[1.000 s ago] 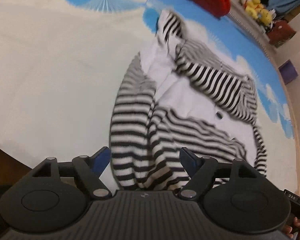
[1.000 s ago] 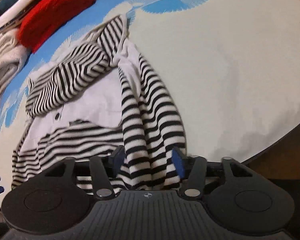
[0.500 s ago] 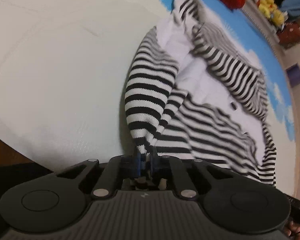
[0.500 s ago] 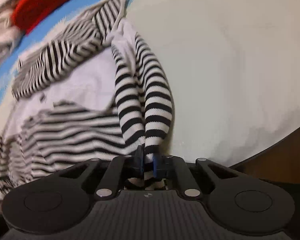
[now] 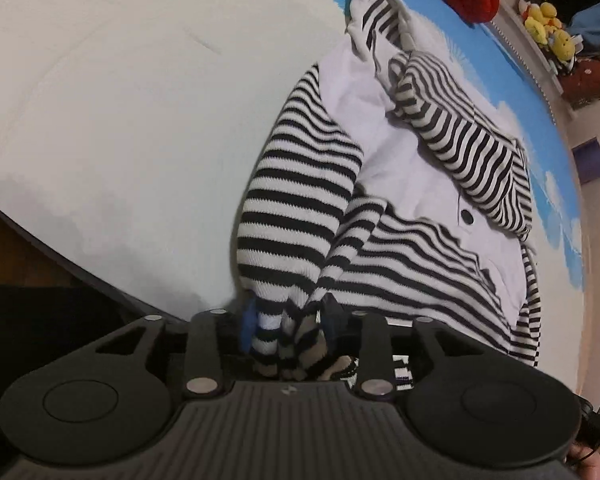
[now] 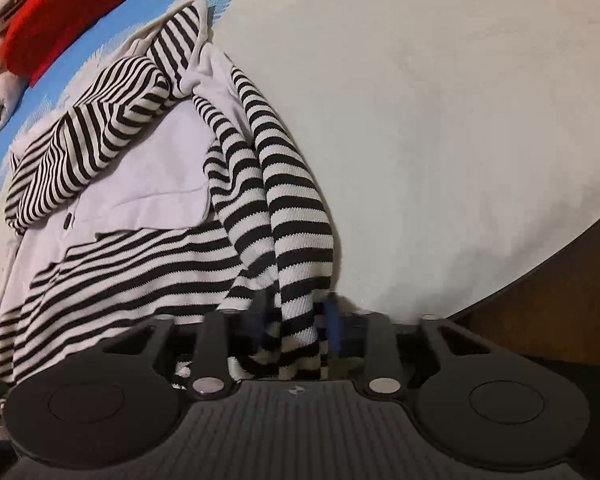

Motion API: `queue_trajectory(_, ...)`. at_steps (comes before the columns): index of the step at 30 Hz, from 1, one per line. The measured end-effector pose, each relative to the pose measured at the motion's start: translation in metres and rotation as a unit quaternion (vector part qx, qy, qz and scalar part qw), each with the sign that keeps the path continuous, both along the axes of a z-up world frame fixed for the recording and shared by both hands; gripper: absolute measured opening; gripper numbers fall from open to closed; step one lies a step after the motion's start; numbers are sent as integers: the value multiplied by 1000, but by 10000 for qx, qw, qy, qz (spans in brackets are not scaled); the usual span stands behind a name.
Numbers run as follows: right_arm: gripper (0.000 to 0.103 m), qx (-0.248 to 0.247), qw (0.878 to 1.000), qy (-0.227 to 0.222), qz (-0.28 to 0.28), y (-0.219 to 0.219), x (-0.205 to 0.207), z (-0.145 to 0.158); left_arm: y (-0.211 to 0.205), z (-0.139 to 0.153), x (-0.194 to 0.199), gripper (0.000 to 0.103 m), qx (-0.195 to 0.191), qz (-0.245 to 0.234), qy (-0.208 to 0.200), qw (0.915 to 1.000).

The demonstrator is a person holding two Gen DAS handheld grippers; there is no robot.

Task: Fold small clothes
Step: 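Grasp the striped side edge with both tools and lift it to fold, then lift the held striped edge with both tools and fold it across the body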

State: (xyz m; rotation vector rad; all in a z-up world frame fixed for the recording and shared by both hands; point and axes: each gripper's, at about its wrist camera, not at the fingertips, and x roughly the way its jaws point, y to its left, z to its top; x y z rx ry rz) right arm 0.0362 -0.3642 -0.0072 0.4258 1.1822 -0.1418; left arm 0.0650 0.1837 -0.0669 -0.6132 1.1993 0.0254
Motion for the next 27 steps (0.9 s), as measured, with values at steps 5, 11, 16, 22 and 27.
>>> queue_trajectory(5,37,-32,10000,69,38,1,0,-5,-4,-13,4,36,-16,7,192,9998)
queue_trajectory(11,9,141,9996,-215,77,5,-4,4,-4,-3,1,10,58,-25,-108,9999)
queue_trajectory(16,18,133,9997,-181,-135,-1,-5,3,-1,3,-3,18,58,76,-155,9998)
queue_trajectory(22,28,-13,10000,19,-41,2,-3,-3,-5,-12,3,20,102,-110,131,9998)
queue_trajectory(27,20,49,10000,-19,8,3,-3,-3,-3,-11,1,20,77,-74,105,9999)
